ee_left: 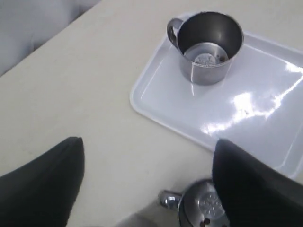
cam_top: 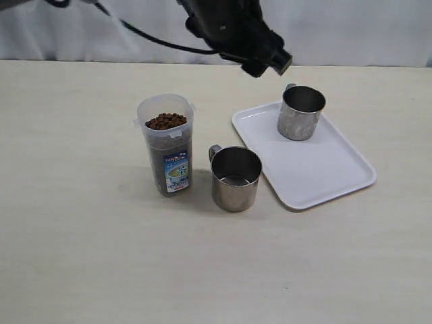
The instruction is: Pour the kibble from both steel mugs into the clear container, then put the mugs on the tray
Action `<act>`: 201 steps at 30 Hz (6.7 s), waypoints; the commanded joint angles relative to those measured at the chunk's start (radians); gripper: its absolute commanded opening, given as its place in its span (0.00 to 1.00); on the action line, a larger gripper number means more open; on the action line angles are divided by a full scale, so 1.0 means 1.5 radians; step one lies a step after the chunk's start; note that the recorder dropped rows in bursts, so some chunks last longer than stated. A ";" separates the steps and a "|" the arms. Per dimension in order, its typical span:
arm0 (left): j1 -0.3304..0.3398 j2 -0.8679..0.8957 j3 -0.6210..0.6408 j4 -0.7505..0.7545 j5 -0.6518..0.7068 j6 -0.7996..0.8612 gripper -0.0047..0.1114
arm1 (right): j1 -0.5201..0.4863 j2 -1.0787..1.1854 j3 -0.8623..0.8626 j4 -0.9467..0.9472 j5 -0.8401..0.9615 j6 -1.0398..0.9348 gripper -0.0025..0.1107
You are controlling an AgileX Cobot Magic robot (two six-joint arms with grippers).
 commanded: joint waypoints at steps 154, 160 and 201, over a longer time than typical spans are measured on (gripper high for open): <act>0.487 -1.331 1.261 -0.133 -0.515 0.043 0.04 | 0.000 -0.002 0.002 0.003 -0.003 -0.004 0.06; 0.460 -1.331 1.261 -0.133 -0.515 0.043 0.04 | 0.000 -0.002 0.002 0.003 -0.003 -0.004 0.06; 0.460 -1.331 1.261 -0.134 -0.516 0.043 0.04 | 0.204 0.271 0.002 -0.065 -0.345 0.116 0.29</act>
